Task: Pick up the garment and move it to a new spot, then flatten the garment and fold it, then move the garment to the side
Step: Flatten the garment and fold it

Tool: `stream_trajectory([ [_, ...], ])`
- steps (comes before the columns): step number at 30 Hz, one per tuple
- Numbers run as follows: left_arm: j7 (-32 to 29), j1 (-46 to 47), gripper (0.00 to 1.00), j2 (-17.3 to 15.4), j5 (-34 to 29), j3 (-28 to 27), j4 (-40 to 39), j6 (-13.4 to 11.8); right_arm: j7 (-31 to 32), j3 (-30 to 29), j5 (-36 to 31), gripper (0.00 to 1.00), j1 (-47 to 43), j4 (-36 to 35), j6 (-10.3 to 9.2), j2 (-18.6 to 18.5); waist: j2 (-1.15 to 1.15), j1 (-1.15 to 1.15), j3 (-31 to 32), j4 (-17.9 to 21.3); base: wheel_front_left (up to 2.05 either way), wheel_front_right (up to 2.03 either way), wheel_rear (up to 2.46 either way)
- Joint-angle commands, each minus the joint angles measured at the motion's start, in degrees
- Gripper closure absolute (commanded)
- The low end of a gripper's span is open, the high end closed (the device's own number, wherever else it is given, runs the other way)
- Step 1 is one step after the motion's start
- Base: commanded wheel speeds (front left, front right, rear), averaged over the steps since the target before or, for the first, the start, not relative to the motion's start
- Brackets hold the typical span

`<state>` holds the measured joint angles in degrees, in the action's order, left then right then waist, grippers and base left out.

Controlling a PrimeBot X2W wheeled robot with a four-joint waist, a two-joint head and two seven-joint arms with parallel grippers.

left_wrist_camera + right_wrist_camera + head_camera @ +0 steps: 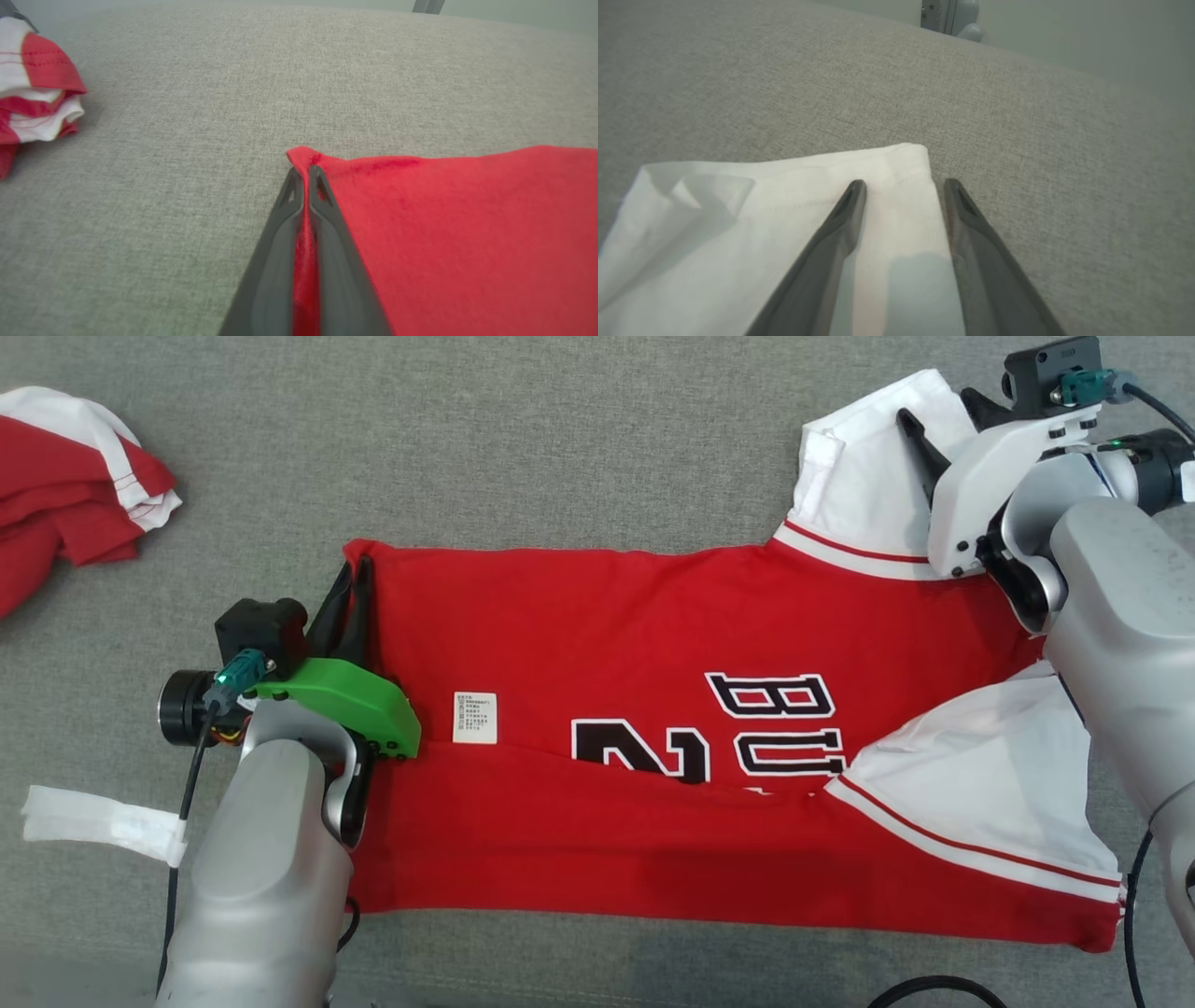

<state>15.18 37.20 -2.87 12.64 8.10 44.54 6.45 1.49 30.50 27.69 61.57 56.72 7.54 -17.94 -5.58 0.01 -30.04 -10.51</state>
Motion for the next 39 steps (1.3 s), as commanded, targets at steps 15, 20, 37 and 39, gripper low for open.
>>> stream_trajectory([
  [15, -0.06, 2.93, 1.0, -0.12, -1.58, -1.45, -3.81, -0.99, -14.31, -0.01, -0.54, 1.0, 5.27, 6.79, -0.12, -1.47, -0.01, -0.01, 1.05, 1.66, 0.0, 0.0, 0.0],
  [20, -0.06, -0.38, 1.0, -0.13, -2.29, -2.72, -6.04, -0.26, -16.31, 1.13, 0.29, 1.0, 2.14, 4.77, -0.12, -0.31, -0.01, -0.01, 4.04, 2.76, 0.0, 0.0, 0.0],
  [37, -0.06, -17.46, 1.0, -1.61, -3.72, -9.78, -10.42, 1.02, -16.57, -7.75, 1.13, 1.0, -25.85, -21.06, -0.11, -2.69, -0.01, -0.01, 15.85, 9.19, 0.0, 0.0, 0.0],
  [39, -0.06, -19.29, 1.0, -1.85, -3.86, -10.19, -10.49, 1.0, -16.58, -9.28, 0.89, 1.0, -29.9, -23.98, -0.11, -2.15, -0.01, -0.01, 16.43, 9.93, 0.0, 0.0, 0.0],
])
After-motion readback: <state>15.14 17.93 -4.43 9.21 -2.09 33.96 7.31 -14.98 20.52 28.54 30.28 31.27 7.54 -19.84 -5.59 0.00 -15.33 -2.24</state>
